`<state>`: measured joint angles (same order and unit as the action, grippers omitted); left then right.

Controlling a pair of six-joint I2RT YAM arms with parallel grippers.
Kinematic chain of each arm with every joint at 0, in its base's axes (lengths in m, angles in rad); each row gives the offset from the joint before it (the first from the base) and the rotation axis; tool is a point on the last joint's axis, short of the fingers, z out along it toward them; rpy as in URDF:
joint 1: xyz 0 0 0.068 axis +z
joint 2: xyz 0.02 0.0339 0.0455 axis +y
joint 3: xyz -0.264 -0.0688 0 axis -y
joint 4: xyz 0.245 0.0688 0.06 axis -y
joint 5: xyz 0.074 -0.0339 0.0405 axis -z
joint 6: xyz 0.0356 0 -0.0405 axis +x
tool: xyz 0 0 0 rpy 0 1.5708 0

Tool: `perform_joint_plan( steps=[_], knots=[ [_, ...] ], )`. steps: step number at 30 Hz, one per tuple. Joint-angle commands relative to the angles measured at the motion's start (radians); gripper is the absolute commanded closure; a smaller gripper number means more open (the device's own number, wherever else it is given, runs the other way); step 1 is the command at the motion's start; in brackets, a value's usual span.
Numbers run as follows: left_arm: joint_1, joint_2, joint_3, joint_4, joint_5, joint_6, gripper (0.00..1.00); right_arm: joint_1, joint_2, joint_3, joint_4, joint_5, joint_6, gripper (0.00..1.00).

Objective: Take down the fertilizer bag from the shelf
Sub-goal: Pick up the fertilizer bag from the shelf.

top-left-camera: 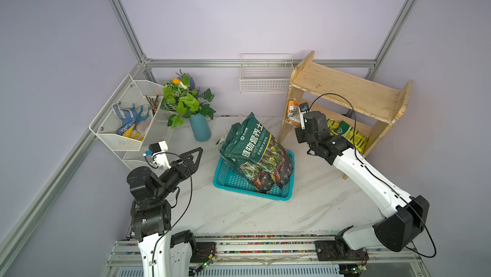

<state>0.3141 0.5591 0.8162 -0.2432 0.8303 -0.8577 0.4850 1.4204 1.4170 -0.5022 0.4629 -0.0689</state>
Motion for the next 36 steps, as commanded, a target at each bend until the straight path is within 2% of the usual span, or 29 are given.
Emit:
perform_joint_plan(
  steps=[1,8,15,21,23,26,33,36],
  knots=[
    [0.003,-0.029,-0.055,0.152,0.088,-0.061,0.0,0.032,-0.096,0.026,0.127,-0.067,0.062,1.0],
    [0.003,-0.051,-0.065,0.21,0.112,-0.1,0.0,0.089,-0.208,0.013,0.132,-0.306,0.114,1.0],
    [0.003,-0.007,-0.158,0.599,0.222,-0.349,0.0,0.205,-0.282,-0.019,0.179,-0.578,0.139,1.0],
    [0.004,-0.009,-0.143,0.635,0.24,-0.386,0.0,0.258,-0.321,-0.093,0.265,-0.694,0.176,1.0],
    [0.004,0.003,-0.11,0.594,0.253,-0.384,0.0,0.287,-0.315,-0.113,0.27,-0.689,0.159,1.0],
    [0.004,0.033,-0.016,0.355,0.267,-0.358,0.0,0.32,-0.318,-0.169,0.306,-0.702,0.134,1.0],
    [-0.003,0.097,0.186,0.174,0.367,-0.587,0.0,0.365,-0.342,-0.248,0.391,-0.72,0.104,1.0],
    [-0.005,0.122,0.283,0.02,0.35,-0.507,0.0,0.397,-0.343,-0.253,0.405,-0.734,0.113,1.0]
  ],
)
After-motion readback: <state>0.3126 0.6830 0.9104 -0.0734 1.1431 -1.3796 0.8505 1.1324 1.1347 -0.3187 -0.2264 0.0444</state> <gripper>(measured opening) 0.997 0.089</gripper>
